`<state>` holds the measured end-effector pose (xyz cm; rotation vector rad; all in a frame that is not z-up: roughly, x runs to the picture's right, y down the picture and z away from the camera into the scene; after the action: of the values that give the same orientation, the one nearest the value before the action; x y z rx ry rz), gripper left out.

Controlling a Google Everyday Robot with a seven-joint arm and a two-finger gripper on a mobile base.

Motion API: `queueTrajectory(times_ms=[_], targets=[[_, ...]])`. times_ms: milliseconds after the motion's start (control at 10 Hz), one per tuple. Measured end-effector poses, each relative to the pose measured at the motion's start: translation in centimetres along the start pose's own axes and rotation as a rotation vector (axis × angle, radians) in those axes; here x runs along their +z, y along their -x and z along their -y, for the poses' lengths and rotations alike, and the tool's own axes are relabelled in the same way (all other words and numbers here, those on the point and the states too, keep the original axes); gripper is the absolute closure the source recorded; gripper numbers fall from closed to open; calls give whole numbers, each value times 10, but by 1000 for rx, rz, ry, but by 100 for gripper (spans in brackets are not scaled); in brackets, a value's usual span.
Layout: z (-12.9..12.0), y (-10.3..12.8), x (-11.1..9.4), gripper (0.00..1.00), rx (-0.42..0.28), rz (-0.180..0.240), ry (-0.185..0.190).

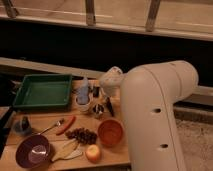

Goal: Place brush in purple bowl

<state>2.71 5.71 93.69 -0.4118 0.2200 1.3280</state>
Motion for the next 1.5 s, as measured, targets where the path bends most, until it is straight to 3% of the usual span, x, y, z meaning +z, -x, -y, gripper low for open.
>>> queueTrajectory(times_ms=[400,600,900,1100,1500], targets=[[-5,-7,7,39,-1,-32,22],[-5,-8,7,42,5,-36,57],[-7,-9,7,73,3,-43,99],[-9,-10,9,87,-1,-52,110],[-10,-14,10,88,-12,-63,111]])
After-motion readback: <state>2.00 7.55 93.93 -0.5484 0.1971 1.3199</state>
